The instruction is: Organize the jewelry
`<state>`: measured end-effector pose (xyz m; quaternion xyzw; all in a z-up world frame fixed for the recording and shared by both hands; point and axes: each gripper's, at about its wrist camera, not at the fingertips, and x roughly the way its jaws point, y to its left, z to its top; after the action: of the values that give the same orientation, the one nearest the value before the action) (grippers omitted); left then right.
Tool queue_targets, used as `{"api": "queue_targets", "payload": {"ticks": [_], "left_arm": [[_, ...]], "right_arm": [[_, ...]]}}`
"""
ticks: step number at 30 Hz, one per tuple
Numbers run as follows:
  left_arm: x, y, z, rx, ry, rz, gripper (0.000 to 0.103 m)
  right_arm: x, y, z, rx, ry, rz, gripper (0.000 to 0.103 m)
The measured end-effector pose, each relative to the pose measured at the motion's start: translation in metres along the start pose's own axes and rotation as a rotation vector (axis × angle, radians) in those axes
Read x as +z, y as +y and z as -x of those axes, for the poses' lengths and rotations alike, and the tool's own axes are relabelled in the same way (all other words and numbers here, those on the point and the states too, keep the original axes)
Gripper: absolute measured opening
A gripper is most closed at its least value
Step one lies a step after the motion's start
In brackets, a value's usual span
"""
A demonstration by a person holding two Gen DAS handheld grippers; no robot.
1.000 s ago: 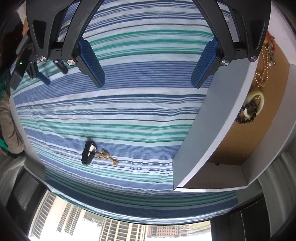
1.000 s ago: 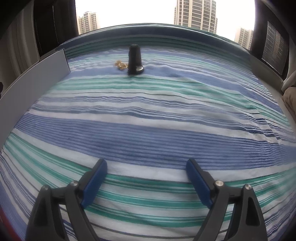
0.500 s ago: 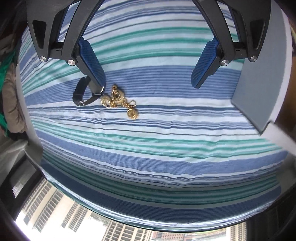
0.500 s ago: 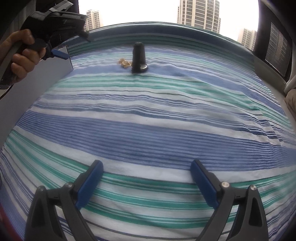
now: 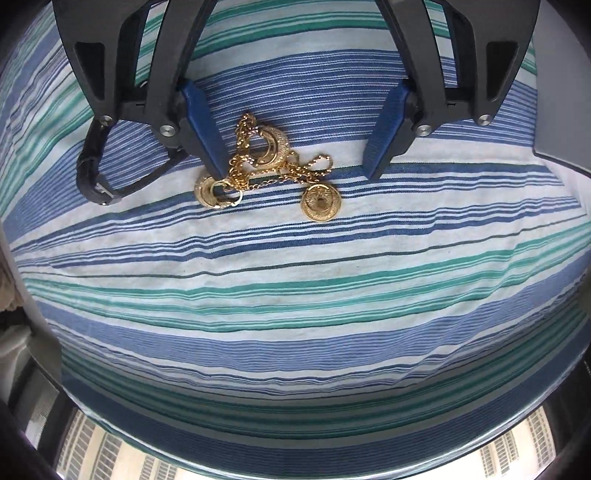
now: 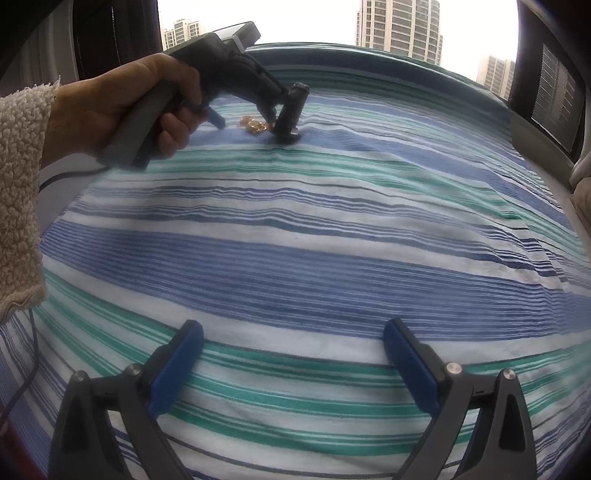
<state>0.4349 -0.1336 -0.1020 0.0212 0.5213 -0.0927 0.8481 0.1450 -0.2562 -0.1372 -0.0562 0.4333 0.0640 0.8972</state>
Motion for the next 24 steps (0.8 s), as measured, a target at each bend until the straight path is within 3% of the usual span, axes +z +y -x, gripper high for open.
{"api": "queue_targets", "payload": {"ticks": [2, 5, 13, 18, 24], "left_arm": [[0.001, -0.004, 0.004, -0.012, 0.007, -0.018, 0.020], [0.000, 0.004, 0.014, -0.048, 0.024, 0.017, 0.006], [-0.039, 0.051, 0.101, -0.149, -0.052, 0.067, 0.004], [-0.088, 0.077, 0.164, -0.221, -0.116, 0.087, 0.004], [-0.157, 0.102, 0.211, -0.277, -0.159, 0.129, 0.004]], "right_arm": [[0.000, 0.000, 0.000, 0.001, 0.000, 0.000, 0.101], [0.000, 0.001, 0.000, 0.000, 0.000, 0.001, 0.101], [-0.001, 0.000, 0.000, 0.000, 0.000, 0.001, 0.101], [-0.001, -0.001, 0.000, 0.000, -0.001, 0.002, 0.101], [-0.002, 0.000, 0.000, -0.003, 0.000, 0.002, 0.101]]}}
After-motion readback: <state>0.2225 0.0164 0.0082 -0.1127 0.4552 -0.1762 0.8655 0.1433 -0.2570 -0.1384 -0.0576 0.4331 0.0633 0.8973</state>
